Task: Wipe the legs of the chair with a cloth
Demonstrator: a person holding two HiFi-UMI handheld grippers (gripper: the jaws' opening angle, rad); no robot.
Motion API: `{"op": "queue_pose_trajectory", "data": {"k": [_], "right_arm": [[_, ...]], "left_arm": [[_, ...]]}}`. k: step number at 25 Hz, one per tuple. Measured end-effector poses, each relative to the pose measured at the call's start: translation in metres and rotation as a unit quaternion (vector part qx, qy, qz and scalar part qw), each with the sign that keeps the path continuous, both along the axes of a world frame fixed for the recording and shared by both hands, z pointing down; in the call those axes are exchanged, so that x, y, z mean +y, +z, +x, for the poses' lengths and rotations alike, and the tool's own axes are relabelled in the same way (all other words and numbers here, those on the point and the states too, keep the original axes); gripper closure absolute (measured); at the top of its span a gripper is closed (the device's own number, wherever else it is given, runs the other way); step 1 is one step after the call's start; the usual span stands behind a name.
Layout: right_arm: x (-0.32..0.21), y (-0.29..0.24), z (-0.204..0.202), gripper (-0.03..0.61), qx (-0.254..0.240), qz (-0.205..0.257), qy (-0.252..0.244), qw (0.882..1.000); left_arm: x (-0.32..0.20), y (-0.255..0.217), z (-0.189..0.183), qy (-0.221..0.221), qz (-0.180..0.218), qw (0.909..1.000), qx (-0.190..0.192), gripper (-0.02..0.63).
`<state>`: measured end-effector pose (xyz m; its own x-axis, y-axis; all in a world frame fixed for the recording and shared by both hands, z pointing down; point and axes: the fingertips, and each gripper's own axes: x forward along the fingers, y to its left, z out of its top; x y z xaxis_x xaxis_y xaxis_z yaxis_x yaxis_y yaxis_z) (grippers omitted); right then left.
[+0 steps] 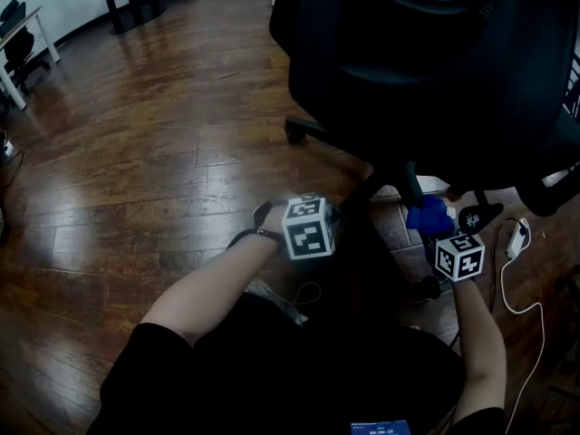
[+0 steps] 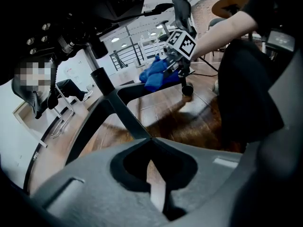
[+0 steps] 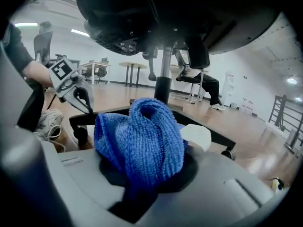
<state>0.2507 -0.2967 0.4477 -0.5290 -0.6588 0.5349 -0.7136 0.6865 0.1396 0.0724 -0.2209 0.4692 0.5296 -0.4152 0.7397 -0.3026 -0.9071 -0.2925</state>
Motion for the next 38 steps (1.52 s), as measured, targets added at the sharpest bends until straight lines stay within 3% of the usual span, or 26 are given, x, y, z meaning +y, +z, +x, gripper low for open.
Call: {"op": "queue_pose_trajectory", "data": {"k": [4,7,11,19,22,26,34,38], "right_arm": [[-0.034,-0.014,-0.033,0.495,0.006,0.018,0.001,1.0],[-0.032,-0.015,-0.036,0.495,-0.005,0.012,-0.004,1.0],[-0.006,-0.004,-0.004,0.495,-0.022,-0.014,0.0,1.0],[0.103,0.034,0.097,0.496,-0.035,-0.058,0.041,0.997],[0.109,0.038,0.107,0.497,-0.012,-0.06,0.052,0.997],[0.087,0.032,0.086,0.495,0.02,-0.061,0.033,0.997],[-0.023,-0.009,-0.014,0.494,-0.006,0.004,0.016,1.0],[-0.039,-0.018,-0.038,0.494,-0.004,0.015,0.01,1.0]], "left_arm": [[-0.001,0.0,0.001,-0.001,-0.004,1.0,0.007,0.613],[-0.001,0.0,-0.001,-0.005,-0.002,1.0,0.005,0.614],[-0.001,0.001,0.002,-0.007,0.004,1.0,-0.003,0.612],[0.0,0.002,-0.001,-0.006,0.007,0.9999,-0.012,0.612],[-0.001,0.002,0.0,-0.005,0.01,0.9998,-0.018,0.612],[-0.001,0.002,0.0,-0.004,0.008,0.9998,-0.017,0.614],[0.0,0.002,0.004,0.015,0.018,0.9985,-0.049,0.614],[0.0,0.001,0.002,0.013,0.01,0.9993,-0.034,0.614]]}}
